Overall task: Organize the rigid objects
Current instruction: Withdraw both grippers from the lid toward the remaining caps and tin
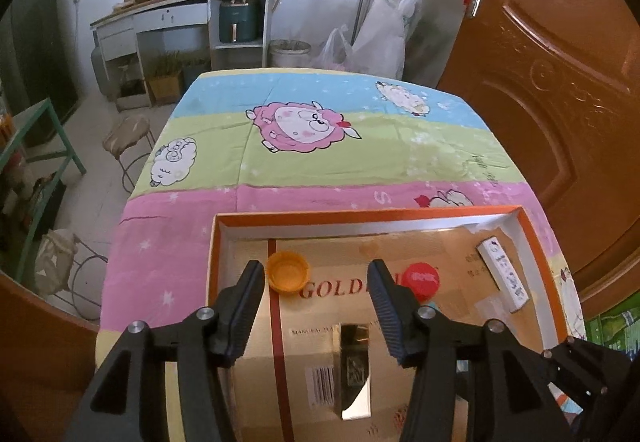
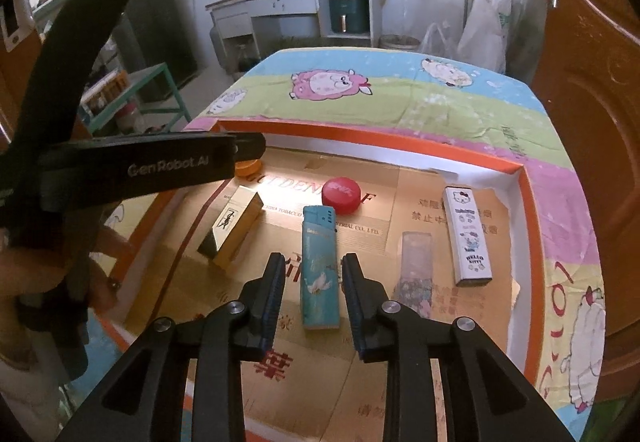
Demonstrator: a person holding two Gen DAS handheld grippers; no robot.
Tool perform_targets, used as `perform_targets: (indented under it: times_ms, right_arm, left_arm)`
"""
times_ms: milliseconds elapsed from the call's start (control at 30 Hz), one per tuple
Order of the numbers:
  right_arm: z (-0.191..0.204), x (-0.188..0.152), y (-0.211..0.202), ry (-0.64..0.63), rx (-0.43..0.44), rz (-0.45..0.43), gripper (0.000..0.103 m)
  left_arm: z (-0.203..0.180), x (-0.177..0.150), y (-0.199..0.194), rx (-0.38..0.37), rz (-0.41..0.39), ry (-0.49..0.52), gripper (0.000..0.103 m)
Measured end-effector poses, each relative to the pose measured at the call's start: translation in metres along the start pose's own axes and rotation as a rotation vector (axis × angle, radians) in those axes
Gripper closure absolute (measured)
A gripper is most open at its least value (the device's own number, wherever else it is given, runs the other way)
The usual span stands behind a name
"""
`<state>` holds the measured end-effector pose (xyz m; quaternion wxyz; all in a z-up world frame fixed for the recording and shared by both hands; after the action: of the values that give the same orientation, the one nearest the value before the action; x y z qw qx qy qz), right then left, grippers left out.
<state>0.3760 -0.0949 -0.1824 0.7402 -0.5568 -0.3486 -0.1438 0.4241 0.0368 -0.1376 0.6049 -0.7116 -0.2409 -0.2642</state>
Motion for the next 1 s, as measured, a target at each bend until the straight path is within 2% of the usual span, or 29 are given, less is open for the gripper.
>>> perform_targets:
  times_ms: [1000]
  right_arm:
    - [0.007,-0.026,-0.091,0.044,-0.035,-0.069,0.073]
  left_arm:
    - [-0.032,-0.031,-0.087,-0.034,-0.071,-0.002,0.05]
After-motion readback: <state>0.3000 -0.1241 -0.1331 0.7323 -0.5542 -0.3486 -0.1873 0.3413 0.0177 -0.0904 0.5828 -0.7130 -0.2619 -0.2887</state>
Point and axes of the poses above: each gripper's, at about its wrist camera, not at the fingertips, and y roughly the way its jaws point, z to its left, x to its top, the point moved 4 cm from there along y, roughly the way its jaws point, and after that the axes turned 6 degrees about -z, right-handed, at the moved point
